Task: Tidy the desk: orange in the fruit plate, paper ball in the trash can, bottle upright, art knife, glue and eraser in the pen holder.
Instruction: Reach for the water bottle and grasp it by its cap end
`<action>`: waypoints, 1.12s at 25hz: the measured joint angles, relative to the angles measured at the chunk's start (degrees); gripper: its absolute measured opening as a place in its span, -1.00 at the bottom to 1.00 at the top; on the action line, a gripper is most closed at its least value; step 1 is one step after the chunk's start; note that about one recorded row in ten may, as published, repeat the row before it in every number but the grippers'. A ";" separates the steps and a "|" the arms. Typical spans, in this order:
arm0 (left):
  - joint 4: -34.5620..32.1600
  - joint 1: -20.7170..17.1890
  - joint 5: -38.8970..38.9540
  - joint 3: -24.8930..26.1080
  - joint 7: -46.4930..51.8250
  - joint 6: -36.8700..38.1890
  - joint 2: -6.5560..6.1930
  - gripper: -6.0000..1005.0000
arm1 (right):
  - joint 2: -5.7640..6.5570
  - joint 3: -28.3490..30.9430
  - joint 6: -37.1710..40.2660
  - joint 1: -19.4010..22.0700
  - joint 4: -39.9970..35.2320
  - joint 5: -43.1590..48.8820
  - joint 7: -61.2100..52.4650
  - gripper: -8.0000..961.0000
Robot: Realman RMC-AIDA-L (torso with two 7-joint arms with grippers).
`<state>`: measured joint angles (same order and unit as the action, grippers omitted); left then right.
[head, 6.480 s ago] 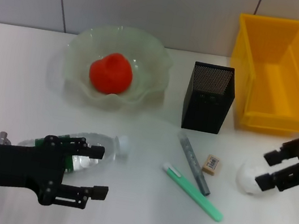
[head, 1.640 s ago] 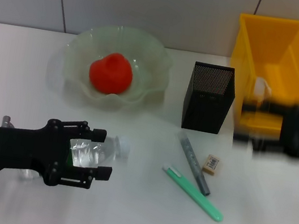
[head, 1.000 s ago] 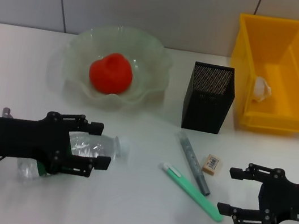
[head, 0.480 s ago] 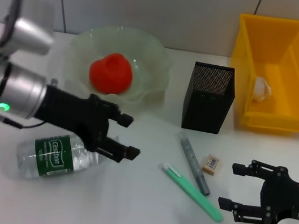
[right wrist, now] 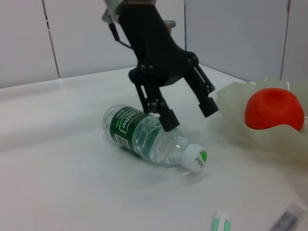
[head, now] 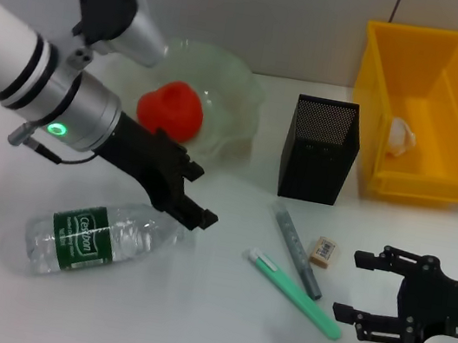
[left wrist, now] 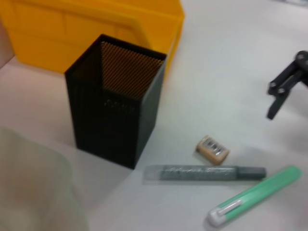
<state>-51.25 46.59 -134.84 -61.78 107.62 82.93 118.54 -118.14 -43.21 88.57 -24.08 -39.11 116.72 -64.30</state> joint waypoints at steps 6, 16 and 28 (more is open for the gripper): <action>-2.37 2.40 -6.13 -3.72 7.99 0.60 0.10 0.62 | 0.00 0.06 0.04 0.00 -0.29 0.06 0.03 0.71; -2.26 3.54 -8.05 -9.59 10.46 0.22 0.21 0.62 | 0.02 0.14 0.03 0.00 -0.53 0.08 -0.29 0.71; -0.11 3.68 -9.48 -15.11 12.03 -5.04 0.46 0.62 | 0.02 0.47 0.02 0.00 -0.62 0.08 -0.43 0.71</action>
<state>-51.36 50.27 -144.32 -76.89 119.65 77.89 119.00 -118.12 -42.73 88.59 -24.08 -39.73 116.81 -64.72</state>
